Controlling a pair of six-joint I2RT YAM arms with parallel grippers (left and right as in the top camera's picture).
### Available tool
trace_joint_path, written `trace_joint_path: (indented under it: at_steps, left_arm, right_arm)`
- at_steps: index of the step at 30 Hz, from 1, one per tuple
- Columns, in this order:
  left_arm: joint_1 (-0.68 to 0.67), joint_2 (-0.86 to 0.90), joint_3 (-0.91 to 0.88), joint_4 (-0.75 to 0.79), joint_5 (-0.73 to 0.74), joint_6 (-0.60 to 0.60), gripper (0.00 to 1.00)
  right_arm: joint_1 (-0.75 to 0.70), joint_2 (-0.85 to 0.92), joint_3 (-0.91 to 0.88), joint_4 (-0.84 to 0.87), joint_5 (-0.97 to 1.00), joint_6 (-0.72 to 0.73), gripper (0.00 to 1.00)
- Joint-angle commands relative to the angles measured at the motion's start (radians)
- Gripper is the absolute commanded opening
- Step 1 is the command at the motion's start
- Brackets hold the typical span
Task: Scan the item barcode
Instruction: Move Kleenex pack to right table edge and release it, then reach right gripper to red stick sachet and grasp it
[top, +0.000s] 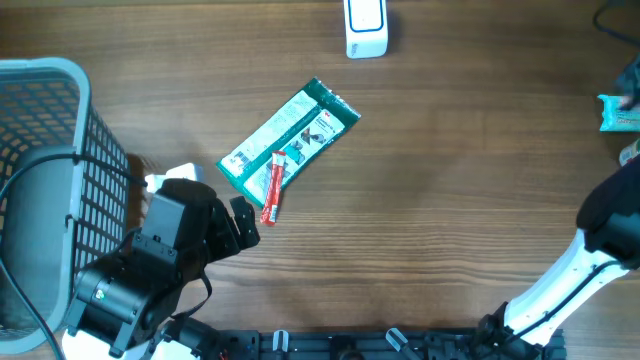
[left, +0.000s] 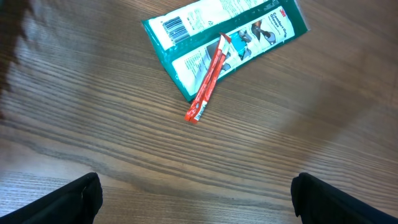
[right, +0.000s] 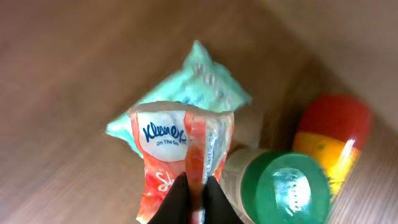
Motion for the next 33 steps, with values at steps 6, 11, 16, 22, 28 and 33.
trace_joint_path:
  at_steps: [6, 11, 16, 22, 28, 33]
  left_arm:
    - [0.000, -0.002, 0.004, 0.001, -0.017, -0.010, 1.00]
    - [0.000, -0.002, 0.004, 0.001, -0.017, -0.010, 1.00]
    - [0.000, -0.002, 0.004, 0.001, -0.017, -0.010, 1.00]
    - [0.000, -0.002, 0.004, 0.001, -0.017, -0.010, 1.00]
    - [0.000, -0.002, 0.004, 0.001, -0.017, -0.010, 1.00]
    - [0.000, -0.002, 0.004, 0.001, -0.017, -0.010, 1.00]
  right_arm:
    - [0.027, -0.106, 0.039, -0.002, -0.222, 0.054, 1.00]
    - [0.149, -0.314, 0.041, -0.065, -0.700, 0.237, 1.00]
    - [0.508, -0.307, 0.004, -0.158, -0.805, 0.253, 1.00]
    - [0.978, -0.166, -0.134, -0.105, -0.735, 0.419, 1.00]
    - [1.292, -0.024, -0.143, -0.029, -0.426, 0.698, 1.00]
    - [1.383, 0.048, -0.143, -0.003, -0.193, 0.692, 0.89]
